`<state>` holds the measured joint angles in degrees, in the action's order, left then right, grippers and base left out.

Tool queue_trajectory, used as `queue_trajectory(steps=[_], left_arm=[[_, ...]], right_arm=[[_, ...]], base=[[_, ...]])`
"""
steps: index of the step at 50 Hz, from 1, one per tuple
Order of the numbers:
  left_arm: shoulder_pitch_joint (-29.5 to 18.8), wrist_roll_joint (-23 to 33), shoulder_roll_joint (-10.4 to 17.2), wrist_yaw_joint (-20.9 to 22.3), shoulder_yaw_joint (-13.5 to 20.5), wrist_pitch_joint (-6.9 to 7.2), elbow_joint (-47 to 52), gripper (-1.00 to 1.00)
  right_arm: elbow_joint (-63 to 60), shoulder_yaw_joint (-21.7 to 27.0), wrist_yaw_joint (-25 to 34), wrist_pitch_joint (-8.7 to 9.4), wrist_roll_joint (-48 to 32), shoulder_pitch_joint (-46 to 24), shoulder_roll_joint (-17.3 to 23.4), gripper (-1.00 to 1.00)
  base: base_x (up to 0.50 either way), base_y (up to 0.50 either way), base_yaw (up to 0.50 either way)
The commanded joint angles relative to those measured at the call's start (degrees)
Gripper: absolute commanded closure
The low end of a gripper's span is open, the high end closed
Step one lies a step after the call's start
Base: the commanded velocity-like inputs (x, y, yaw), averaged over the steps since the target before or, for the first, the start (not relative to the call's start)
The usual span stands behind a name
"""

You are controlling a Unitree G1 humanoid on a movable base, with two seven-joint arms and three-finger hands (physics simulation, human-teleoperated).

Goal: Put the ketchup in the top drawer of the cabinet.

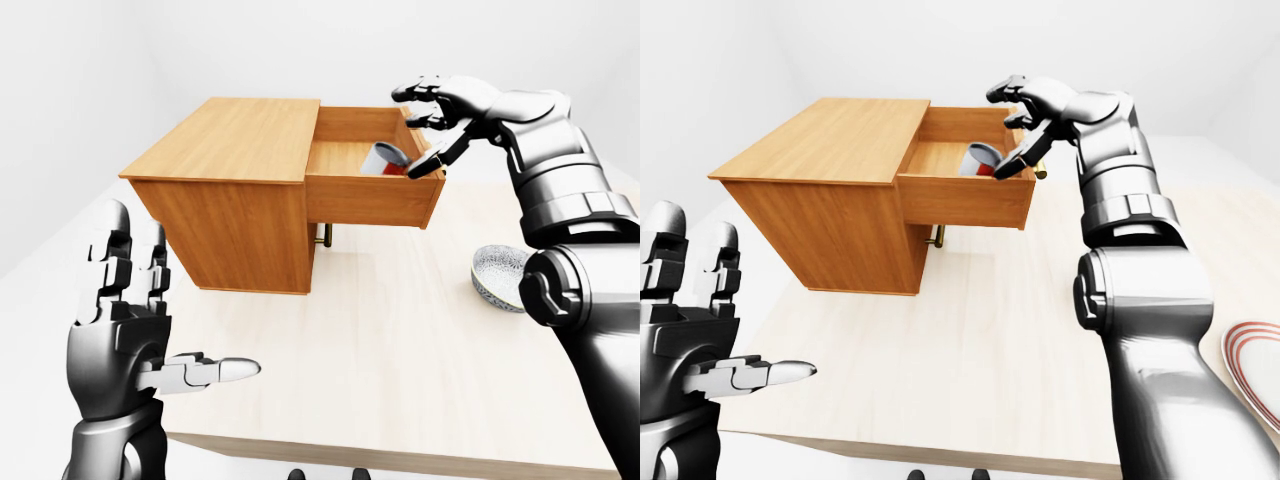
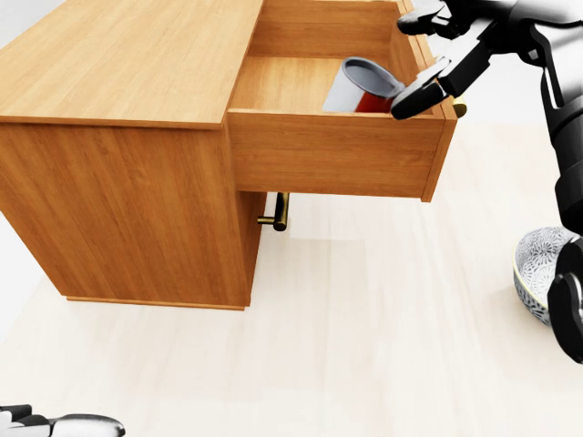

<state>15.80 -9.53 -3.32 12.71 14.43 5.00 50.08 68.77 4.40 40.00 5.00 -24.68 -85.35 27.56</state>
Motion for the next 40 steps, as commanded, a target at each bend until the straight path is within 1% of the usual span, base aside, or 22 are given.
queue_trajectory(steps=[1,6,23,27,33,40], left_arm=[[0.1,0.1,0.0,-0.1,-0.2,0.0,0.3,-1.0],[0.3,0.6,-0.1,0.0,-0.8,0.0,-0.4,-1.0],[-0.4,0.1,0.3,-0.5,-0.2,0.0,-0.2,-1.0],[-0.5,-0.2,0.3,-0.5,0.2,0.0,0.0,-1.0],[-0.5,-0.2,0.2,-0.4,0.2,0.0,0.0,-1.0],[-0.2,-0.4,0.1,-0.2,0.4,0.0,0.2,-1.0]], right_arm=[[-0.8,0.5,0.0,0.0,-0.7,-0.6,0.6,-1.0],[-1.3,0.5,0.0,0.0,-0.9,-1.1,0.9,-1.0],[-1.3,0.4,0.0,0.0,-1.6,-2.3,1.5,-1.0],[-1.0,0.3,0.0,0.0,-2.0,-4.6,2.0,-1.0],[-1.6,-0.3,0.0,0.0,-3.8,-10.8,3.6,-1.0],[-5.4,-0.4,0.0,0.0,-5.6,-13.7,5.4,-1.0]], base=[[0.0,0.0,0.0],[0.0,0.0,0.0],[0.0,0.0,0.0],[0.0,0.0,0.0],[0.0,0.0,0.0],[0.0,0.0,0.0]])
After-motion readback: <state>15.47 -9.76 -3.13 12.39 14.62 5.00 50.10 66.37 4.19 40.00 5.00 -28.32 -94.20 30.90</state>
